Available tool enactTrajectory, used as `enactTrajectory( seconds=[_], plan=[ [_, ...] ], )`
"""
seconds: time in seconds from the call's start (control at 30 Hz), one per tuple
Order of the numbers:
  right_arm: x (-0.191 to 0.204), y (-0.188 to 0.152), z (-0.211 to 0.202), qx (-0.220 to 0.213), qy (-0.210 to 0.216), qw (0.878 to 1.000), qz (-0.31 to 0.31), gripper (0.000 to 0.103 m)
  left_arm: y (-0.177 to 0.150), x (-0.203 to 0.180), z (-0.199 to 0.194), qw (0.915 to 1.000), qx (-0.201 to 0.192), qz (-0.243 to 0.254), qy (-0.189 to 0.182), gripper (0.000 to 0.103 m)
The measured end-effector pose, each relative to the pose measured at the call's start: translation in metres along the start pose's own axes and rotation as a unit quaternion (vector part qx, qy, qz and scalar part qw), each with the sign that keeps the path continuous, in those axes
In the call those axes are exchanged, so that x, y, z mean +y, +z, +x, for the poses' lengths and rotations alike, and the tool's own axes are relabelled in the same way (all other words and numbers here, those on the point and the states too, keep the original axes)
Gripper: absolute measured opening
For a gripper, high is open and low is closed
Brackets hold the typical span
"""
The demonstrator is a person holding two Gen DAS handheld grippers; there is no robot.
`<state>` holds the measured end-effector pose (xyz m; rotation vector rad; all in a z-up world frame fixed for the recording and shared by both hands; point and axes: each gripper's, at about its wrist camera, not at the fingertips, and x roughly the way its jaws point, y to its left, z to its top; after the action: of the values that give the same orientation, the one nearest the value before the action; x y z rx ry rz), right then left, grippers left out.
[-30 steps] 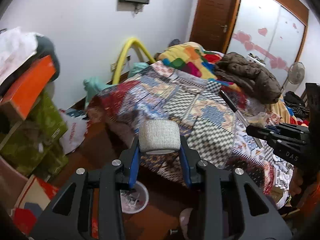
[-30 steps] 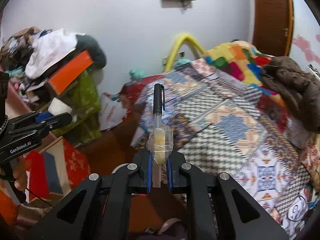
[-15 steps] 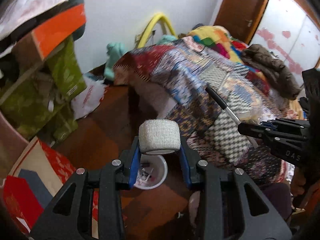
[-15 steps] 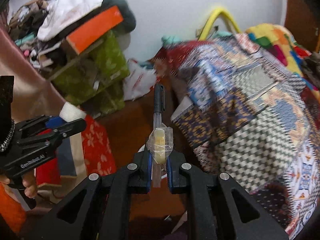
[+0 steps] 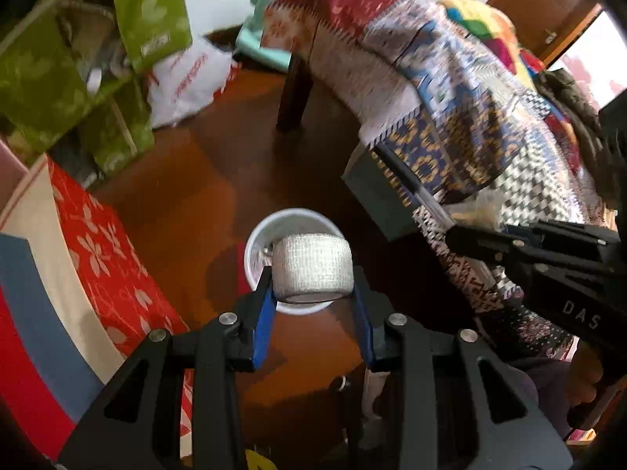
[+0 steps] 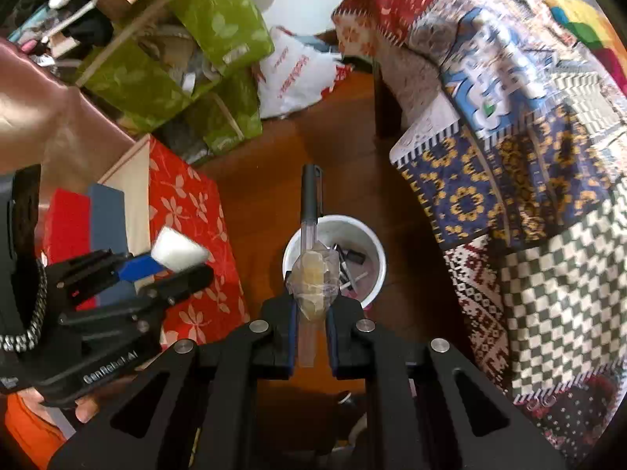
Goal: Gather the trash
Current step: 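Open both tools to drop the bag and tape roll into the bin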
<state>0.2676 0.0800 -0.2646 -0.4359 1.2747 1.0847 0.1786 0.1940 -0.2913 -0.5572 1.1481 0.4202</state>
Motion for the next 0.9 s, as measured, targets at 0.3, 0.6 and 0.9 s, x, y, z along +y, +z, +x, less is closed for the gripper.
enactTrajectory(
  seconds=[0.3,0.6,0.9],
  plan=[
    [-0.016,0.028,0.035,0.042,0.028,0.999,0.016,0.023,0.01,0.004,0.038,0.9992,0.034,-0.021,0.004,0.036],
    [-0.021,0.031,0.022,0.031,0.013,0.999,0.004,0.039,0.024,-0.005,0.06,0.9982,0.058,-0.016,0.005,0.045],
    [-0.028,0.014,-0.015,0.003,0.006,1.0,0.017,0.039,0.023,-0.016,0.031,0.9993,0.035,-0.005,0.01,0.047]
  ],
)
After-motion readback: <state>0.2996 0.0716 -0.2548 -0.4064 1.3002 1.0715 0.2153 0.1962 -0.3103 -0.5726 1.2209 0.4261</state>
